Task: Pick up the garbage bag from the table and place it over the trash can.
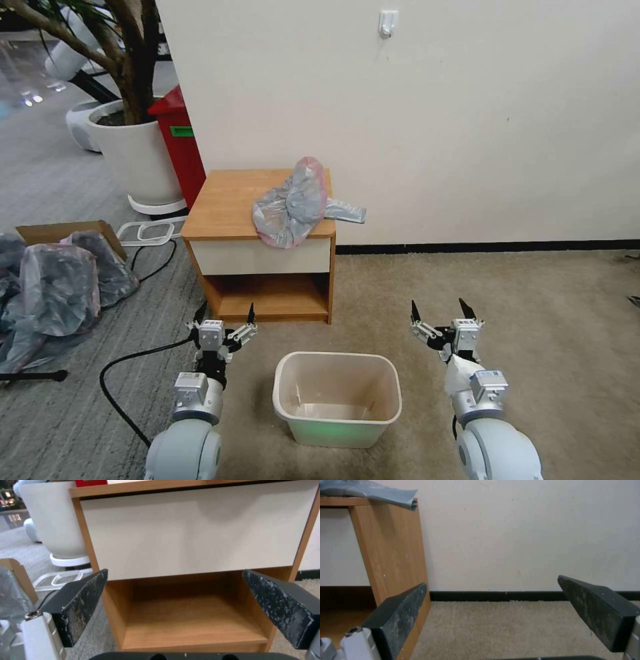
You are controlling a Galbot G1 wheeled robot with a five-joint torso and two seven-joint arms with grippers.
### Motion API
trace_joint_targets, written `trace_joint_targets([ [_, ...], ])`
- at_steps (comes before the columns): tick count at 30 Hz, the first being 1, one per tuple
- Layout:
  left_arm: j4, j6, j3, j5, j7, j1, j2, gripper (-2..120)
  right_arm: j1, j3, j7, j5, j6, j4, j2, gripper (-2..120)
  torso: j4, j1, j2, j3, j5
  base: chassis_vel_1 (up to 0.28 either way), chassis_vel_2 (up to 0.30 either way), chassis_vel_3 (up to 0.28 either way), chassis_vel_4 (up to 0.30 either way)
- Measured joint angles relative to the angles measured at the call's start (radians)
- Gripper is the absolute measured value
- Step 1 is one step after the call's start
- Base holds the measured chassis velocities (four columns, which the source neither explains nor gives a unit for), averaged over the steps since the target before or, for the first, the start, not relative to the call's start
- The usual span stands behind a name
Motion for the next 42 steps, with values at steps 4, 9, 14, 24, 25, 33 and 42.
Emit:
trace_joint_targets([
  [4, 0.000, 0.000, 0.000, 0.000, 0.000, 0.000, 0.000, 100, 0.000, 0.000, 0.000, 0.000, 0.000, 0.000, 0.000, 100, 0.0000, 0.000, 0.000, 0.000, 0.0000, 0.000, 0.000, 0.000, 0.000],
  [9, 0.000, 0.000, 0.000, 0.000, 0.000, 0.000, 0.000, 100, 0.000, 0.000, 0.000, 0.000, 0.000, 0.000, 0.000, 100, 0.0000, 0.000, 0.000, 0.000, 0.0000, 0.000, 0.000, 0.000, 0.000],
  [14, 0.000, 0.000, 0.000, 0.000, 0.000, 0.000, 0.000, 100, 0.000, 0.000, 0.000, 0.000, 0.000, 0.000, 0.000, 100, 0.0000, 0.000, 0.000, 0.000, 0.0000, 0.000, 0.000, 0.000, 0.000],
  [24, 0.000, 0.000, 0.000, 0.000, 0.000, 0.000, 0.000, 100, 0.000, 0.000, 0.000, 0.000, 0.000, 0.000, 0.000, 100, 0.0000, 0.000, 0.000, 0.000, 0.0000, 0.000, 0.000, 0.000, 0.000],
  [25, 0.000, 0.000, 0.000, 0.000, 0.000, 0.000, 0.000, 100, 0.000, 0.000, 0.000, 0.000, 0.000, 0.000, 0.000, 100, 0.0000, 0.000, 0.000, 0.000, 0.0000, 0.000, 0.000, 0.000, 0.000],
  [33, 0.000, 0.000, 0.000, 0.000, 0.000, 0.000, 0.000, 100, 0.000, 0.000, 0.000, 0.000, 0.000, 0.000, 0.000, 100, 0.0000, 0.000, 0.000, 0.000, 0.0000, 0.000, 0.000, 0.000, 0.000],
  [42, -0.054, 0.000, -0.001, 0.001, -0.011, 0.046, 0.005, 100, -0.043, 0.000, 0.025, 0.014, 0.009, 0.054, -0.002, 100, 0.0000, 0.000, 0.000, 0.000, 0.0001, 0.000, 0.000, 0.000, 0.000],
])
